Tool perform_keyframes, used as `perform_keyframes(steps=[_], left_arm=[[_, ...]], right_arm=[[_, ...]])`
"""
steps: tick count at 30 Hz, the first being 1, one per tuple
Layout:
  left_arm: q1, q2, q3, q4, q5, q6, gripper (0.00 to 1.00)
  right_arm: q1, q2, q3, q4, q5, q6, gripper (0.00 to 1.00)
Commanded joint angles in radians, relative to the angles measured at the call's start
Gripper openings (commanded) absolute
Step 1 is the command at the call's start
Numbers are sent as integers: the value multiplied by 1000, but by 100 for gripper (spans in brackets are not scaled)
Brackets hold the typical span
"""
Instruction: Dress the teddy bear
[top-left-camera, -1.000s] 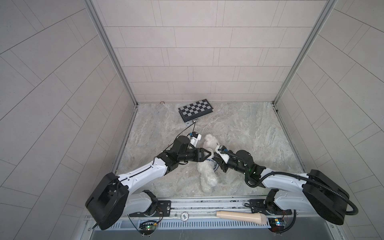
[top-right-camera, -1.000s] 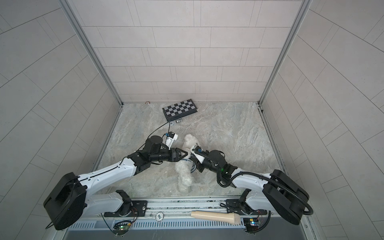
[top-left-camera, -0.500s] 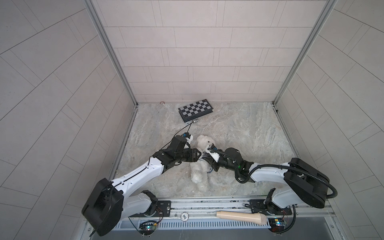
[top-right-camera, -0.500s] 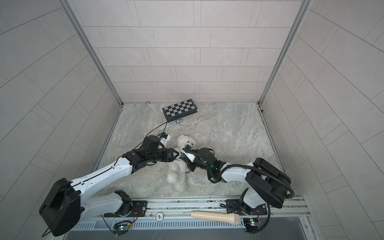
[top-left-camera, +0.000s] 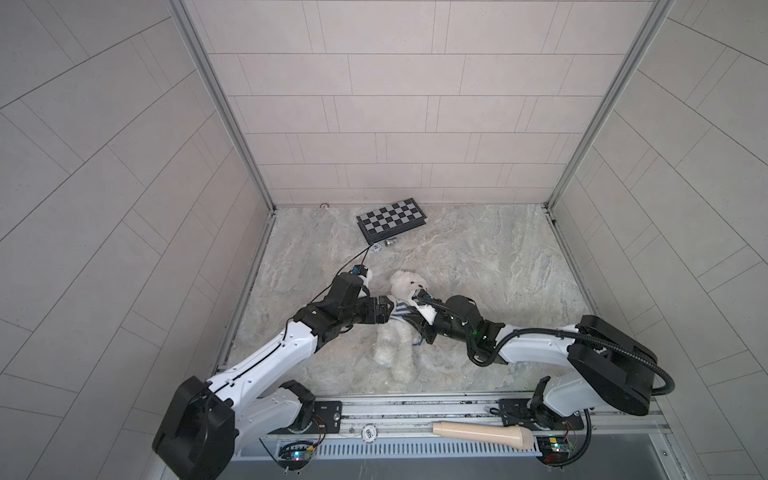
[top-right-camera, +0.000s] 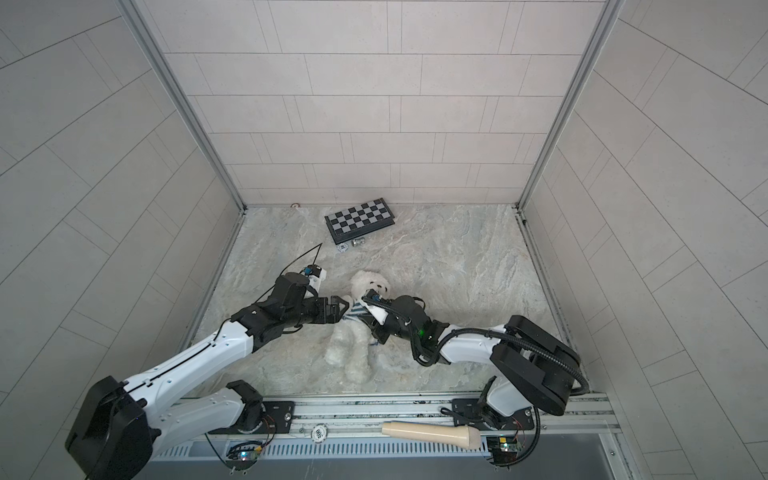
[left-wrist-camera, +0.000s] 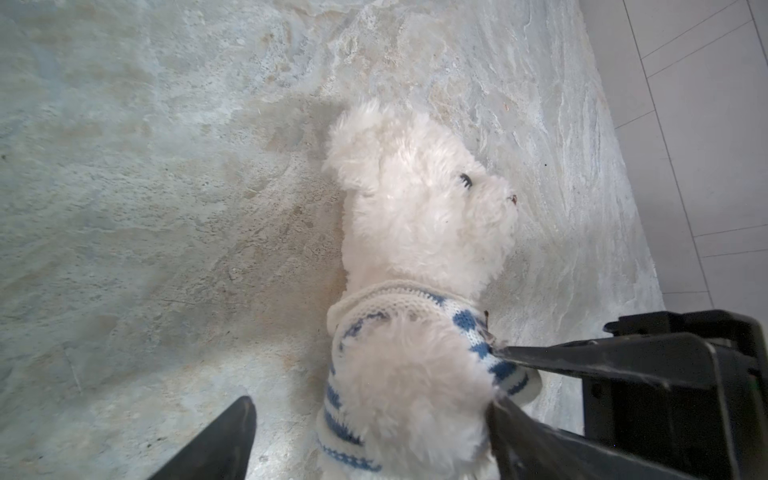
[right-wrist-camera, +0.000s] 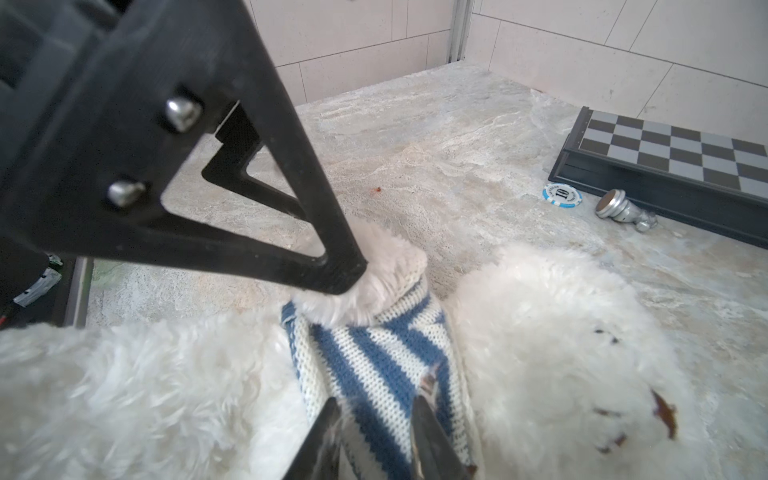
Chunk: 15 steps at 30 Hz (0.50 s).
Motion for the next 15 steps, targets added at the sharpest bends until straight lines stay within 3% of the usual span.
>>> perform_keyframes(steps=[1, 9, 15], left_arm=[[5, -20, -2, -29, -9, 29, 93], [-8, -4, 52, -58, -82, 42, 89], [-39, -34, 116, -135, -97, 19, 66]], right_arm=[[10, -78, 10, -71, 50, 40, 32], [-9, -240, -31, -275, 237, 158, 35], [-133, -277, -102, -293, 187, 304, 42]])
